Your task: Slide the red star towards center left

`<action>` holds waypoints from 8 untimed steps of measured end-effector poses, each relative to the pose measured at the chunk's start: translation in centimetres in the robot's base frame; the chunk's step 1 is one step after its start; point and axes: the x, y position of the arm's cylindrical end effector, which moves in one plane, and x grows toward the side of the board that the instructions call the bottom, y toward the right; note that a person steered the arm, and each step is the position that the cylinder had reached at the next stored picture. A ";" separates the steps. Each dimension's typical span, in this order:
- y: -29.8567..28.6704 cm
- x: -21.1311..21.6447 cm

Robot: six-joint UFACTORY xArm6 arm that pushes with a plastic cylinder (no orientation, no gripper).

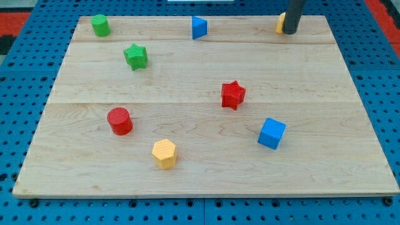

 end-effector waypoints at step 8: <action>-4.7 19.1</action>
